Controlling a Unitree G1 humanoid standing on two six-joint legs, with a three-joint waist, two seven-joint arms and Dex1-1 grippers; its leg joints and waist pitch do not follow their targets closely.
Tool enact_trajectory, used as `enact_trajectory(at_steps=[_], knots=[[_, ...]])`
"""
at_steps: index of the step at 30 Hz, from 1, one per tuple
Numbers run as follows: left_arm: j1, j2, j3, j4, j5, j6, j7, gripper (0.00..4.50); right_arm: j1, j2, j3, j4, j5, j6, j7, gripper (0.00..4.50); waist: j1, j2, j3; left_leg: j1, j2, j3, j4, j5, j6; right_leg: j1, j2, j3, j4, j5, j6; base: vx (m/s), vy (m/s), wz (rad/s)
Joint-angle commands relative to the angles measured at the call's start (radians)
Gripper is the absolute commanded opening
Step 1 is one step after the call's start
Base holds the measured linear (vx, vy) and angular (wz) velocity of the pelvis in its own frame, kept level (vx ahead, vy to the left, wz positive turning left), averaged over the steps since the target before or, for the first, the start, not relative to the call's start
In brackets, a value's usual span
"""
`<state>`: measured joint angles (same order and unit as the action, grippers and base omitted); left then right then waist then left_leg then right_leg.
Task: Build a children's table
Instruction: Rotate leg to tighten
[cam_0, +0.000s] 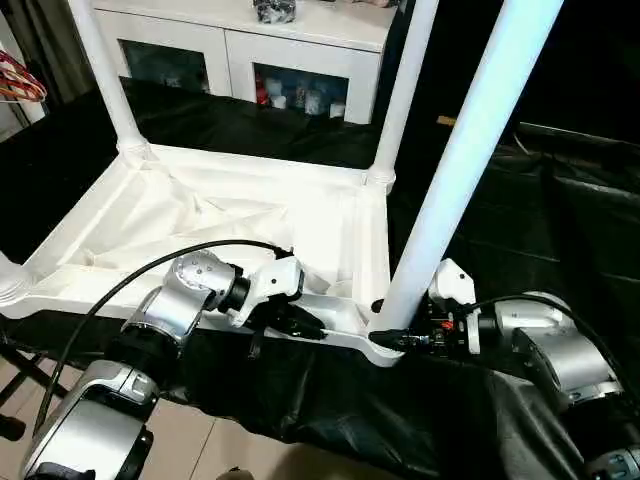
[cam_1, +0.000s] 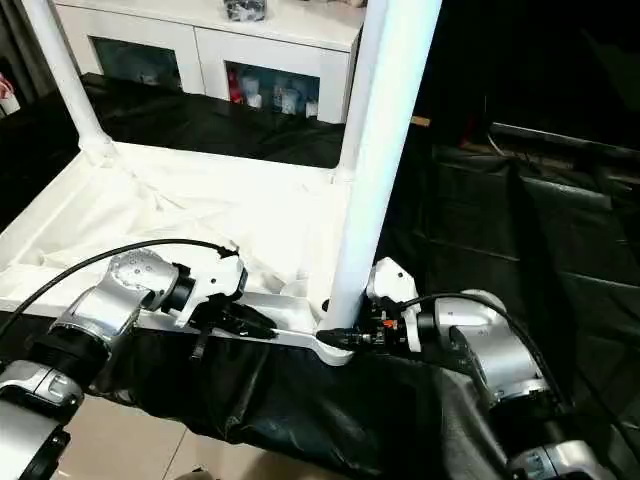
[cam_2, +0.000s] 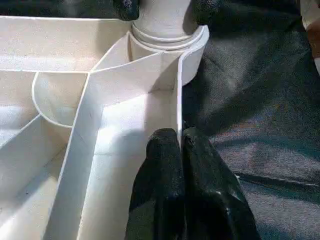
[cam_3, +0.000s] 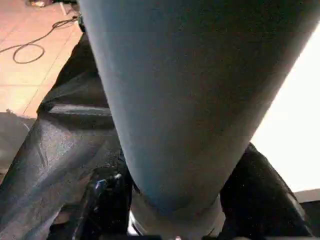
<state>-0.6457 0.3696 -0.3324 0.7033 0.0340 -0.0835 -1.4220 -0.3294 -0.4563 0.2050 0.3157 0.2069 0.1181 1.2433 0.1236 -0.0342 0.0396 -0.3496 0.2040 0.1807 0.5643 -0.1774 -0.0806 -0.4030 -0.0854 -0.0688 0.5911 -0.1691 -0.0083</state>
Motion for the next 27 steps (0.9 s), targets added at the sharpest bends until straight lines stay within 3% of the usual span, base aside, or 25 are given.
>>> enact_trajectory(at_steps=[1, 3, 6, 12, 13, 14, 15, 17, 19, 21, 23, 27], knots=[[-0.024, -0.021, 0.003, 0.023, 0.024, 0.027, 0.091, 0.0, 0.037, 0.029, 0.05, -0.014, 0.015, 0.018, 0.001, 1.95, 0.001, 0.0, -0.049, 0.003, 0.032, -0.004, -0.067, -0.273, 0.027, 0.046, -0.061, 0.042, -0.071, -0.302, -0.182, 0.0, 0.0, 0.0], [-0.029, -0.044, 0.009, 0.031, 0.035, 0.049, 0.149, 0.0, 0.046, 0.059, 0.03, -0.001, 0.009, 0.008, -0.06, 1.94, 0.0, -0.001, -0.046, 0.005, 0.032, -0.004, -0.069, -0.294, 0.023, 0.042, -0.061, 0.043, -0.077, -0.336, -0.174, 0.0, 0.0, 0.0], [-0.035, -0.079, 0.017, 0.032, 0.039, 0.079, 0.216, 0.0, 0.044, 0.107, 0.009, 0.035, -0.024, -0.008, -0.178, 1.93, -0.003, 0.0, -0.043, 0.011, 0.029, -0.011, -0.072, -0.35, 0.0, 0.035, -0.067, 0.041, -0.091, -0.469, -0.134, 0.0, 0.0, 0.0], [-0.065, -0.187, 0.023, 0.038, 0.07, 0.155, 0.402, 0.0, -0.002, 0.246, -0.043, 0.155, -0.107, 0.06, -0.519, 1.91, -0.03, -0.002, -0.039, 0.01, 0.021, -0.023, -0.074, -0.397, -0.013, 0.029, -0.067, 0.029, -0.113, -0.618, -0.068, 0.0, 0.0, 0.0], [-0.066, -0.191, 0.023, 0.039, 0.071, 0.158, 0.409, 0.0, -0.004, 0.251, -0.046, 0.159, -0.108, 0.063, -0.53, 1.91, -0.033, -0.002, -0.039, 0.011, 0.021, -0.023, -0.074, -0.402, -0.014, 0.028, -0.066, 0.028, -0.114, -0.619, -0.068, 0.0, 0.0, 0.0], [-0.081, -0.234, 0.027, 0.049, 0.082, 0.184, 0.48, 0.0, -0.035, 0.313, -0.08, 0.203, -0.108, 0.1, -0.661, 1.91, -0.038, 0.0, -0.041, 0.011, 0.02, -0.024, -0.074, -0.405, -0.015, 0.029, -0.067, 0.027, -0.116, -0.612, -0.07, 0.0, 0.0, 0.0], [-0.088, -0.253, 0.029, 0.055, 0.084, 0.194, 0.508, 0.0, -0.053, 0.341, -0.095, 0.227, -0.11, 0.113, -0.72, 1.91, -0.041, 0.007, -0.042, 0.013, 0.02, -0.027, -0.076, -0.409, -0.019, 0.03, -0.066, 0.023, -0.115, -0.599, -0.075, 0.0, 0.0, 0.0], [-0.098, -0.284, 0.034, 0.066, 0.088, 0.205, 0.55, 0.0, -0.09, 0.386, -0.116, 0.277, -0.122, 0.132, -0.823, 1.91, -0.048, 0.006, -0.043, 0.008, 0.021, -0.028, -0.079, -0.411, -0.022, 0.032, -0.063, 0.023, -0.113, -0.569, -0.079, 0.0, 0.0, 0.0], [-0.103, -0.298, 0.035, 0.073, 0.094, 0.203, 0.568, 0.0, -0.119, 0.416, -0.129, 0.312, -0.126, 0.119, -0.87, 1.91, -0.054, 0.005, -0.041, 0.009, 0.016, -0.029, -0.078, -0.437, -0.021, 0.03, -0.062, 0.019, -0.119, -0.574, -0.074, 0.0, 0.0, 0.0], [-0.105, -0.302, 0.027, 0.078, 0.104, 0.195, 0.571, 0.0, -0.14, 0.438, -0.139, 0.333, -0.129, 0.081, -0.891, 1.91, -0.058, 0.007, -0.043, 0.012, 0.015, -0.03, -0.078, -0.446, -0.009, 0.027, -0.063, 0.025, -0.118, -0.547, -0.084, 0.0, 0.0, 0.0], [-0.103, -0.298, 0.018, 0.078, 0.111, 0.182, 0.556, 0.0, -0.149, 0.445, -0.15, 0.339, -0.123, 0.057, -0.889, 2.47, -0.061, 0.009, -0.043, 0.011, 0.017, -0.028, -0.079, -0.454, -0.003, 0.025, -0.061, 0.028, -0.116, -0.517, -0.095, 0.0, 0.0, 0.0], [-0.1, -0.287, 0.014, 0.085, 0.119, 0.169, 0.551, 0.0, -0.151, 0.435, -0.173, 0.328, -0.114, 0.069, -0.872, 2.79, -0.059, 0.009, -0.045, 0.008, 0.018, -0.024, -0.08, -0.429, 0.006, 0.03, -0.061, 0.033, -0.108, -0.456, -0.121, 0.0, 0.0, 0.0]])
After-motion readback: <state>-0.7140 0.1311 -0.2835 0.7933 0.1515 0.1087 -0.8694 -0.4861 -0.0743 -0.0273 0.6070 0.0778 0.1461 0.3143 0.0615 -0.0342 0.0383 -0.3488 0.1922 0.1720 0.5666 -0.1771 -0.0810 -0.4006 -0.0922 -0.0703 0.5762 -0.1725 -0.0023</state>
